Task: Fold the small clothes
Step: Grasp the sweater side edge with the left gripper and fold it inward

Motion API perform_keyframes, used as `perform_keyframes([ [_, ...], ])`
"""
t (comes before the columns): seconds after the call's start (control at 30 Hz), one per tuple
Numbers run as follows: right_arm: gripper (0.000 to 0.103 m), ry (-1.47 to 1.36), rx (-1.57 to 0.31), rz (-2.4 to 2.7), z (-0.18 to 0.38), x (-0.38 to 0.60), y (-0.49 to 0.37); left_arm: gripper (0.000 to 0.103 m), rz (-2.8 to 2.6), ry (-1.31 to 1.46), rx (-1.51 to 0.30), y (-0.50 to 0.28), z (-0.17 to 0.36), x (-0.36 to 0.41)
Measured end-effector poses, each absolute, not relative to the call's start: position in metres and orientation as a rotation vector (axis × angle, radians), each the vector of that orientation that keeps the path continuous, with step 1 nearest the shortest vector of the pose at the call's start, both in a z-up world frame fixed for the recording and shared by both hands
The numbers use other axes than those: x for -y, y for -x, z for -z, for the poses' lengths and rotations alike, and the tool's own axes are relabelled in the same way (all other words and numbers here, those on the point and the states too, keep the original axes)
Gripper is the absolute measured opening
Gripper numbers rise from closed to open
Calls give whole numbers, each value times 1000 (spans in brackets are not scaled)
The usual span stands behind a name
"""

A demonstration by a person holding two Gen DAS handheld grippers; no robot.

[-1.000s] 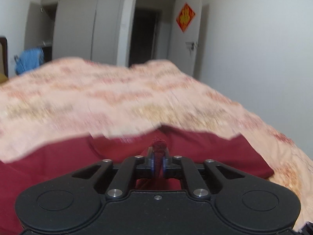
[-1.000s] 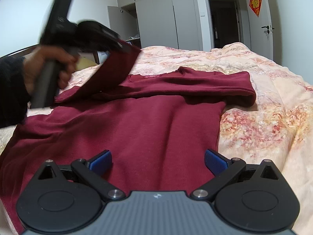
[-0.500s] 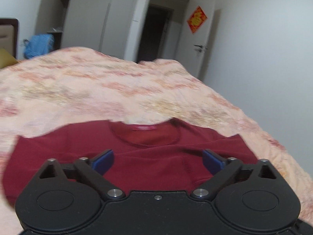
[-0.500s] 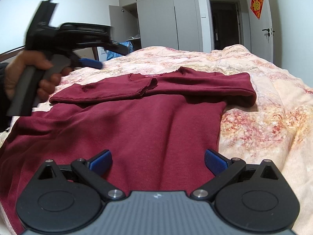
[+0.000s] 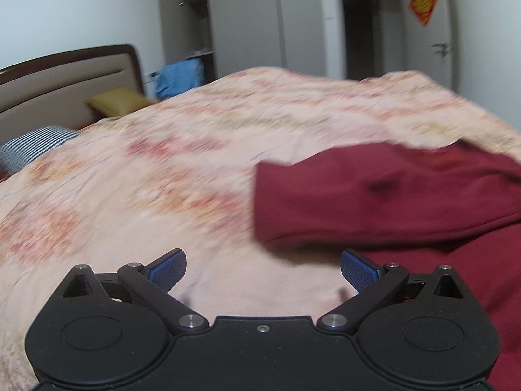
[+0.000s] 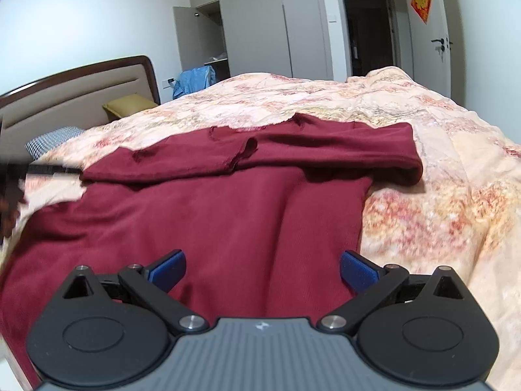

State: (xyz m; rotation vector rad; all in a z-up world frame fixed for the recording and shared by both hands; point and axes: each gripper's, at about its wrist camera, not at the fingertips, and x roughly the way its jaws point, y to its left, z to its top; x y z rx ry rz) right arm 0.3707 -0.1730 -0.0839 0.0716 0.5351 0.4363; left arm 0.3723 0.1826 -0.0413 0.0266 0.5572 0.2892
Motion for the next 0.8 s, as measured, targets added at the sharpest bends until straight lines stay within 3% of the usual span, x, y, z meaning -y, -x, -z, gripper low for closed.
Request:
perform_keyframes([
  [0.27, 103, -95, -481, -546, 45, 143, -446, 93, -270, 23, -550, -394, 53, -193],
  [0.43, 85, -87, -541, -558, 44, 114, -509, 90, -258, 11, -524, -401, 49, -190],
  [0.5, 70, -100, -579, -551, 46, 105, -526, 90, -252, 20, -519, -403, 48, -193],
  [0.57, 60, -90, -617, -563, 51, 97, -537, 89, -251, 29, -520, -404, 48, -195],
  [0.63, 25, -49, -639, -582, 56, 87, -543, 89, -246, 34, -514, -404, 47, -196],
  [0.67, 3, -24, -634, -581, 55, 84, -544, 88, -241, 31, -508, -403, 47, -195],
  [0.8, 3, -39, -509, -598, 27, 88, -541, 88, -217, -4, -483, -402, 45, -189],
])
